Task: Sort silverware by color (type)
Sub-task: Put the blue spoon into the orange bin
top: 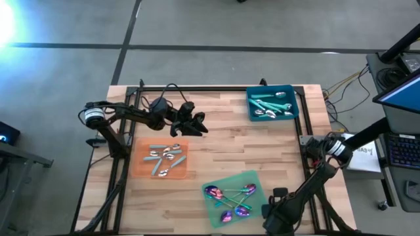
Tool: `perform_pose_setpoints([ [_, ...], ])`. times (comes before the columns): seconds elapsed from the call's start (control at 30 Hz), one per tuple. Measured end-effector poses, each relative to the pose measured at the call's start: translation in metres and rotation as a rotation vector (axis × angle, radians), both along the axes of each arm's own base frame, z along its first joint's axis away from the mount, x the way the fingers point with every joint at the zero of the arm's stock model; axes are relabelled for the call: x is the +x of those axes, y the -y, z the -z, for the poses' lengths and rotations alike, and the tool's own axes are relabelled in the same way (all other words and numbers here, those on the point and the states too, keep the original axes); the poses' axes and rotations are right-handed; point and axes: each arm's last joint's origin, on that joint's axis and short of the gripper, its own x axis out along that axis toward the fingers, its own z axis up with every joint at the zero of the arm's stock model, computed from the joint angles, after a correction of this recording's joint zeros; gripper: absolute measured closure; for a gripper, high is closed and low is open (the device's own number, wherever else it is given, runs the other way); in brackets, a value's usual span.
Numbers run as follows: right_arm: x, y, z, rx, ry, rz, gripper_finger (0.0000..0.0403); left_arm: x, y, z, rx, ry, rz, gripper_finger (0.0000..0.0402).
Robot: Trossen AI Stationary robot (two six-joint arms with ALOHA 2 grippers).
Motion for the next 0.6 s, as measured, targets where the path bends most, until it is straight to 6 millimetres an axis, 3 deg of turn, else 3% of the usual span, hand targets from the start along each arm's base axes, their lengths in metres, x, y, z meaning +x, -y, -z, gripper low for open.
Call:
perform_pose_setpoints([
  [0.13, -0.004, -0.007, -0.014, 0.086, 0.007, -0.073, 0.0387, 0.0, 0.002, 0.0, -0.002, -0.005, 0.014, 0.024],
  [0.33, -0.003, -0.004, -0.053, 0.13, 0.141, -0.051, 0.0388, 0.001, 0.012, 0.002, 0.012, -0.012, 0.069, 0.024],
  [0.6, 0.008, 0.014, -0.1, -0.135, 0.722, 0.04, 0.0389, -0.004, 0.049, 0.023, 0.072, -0.014, 0.149, 0.024],
])
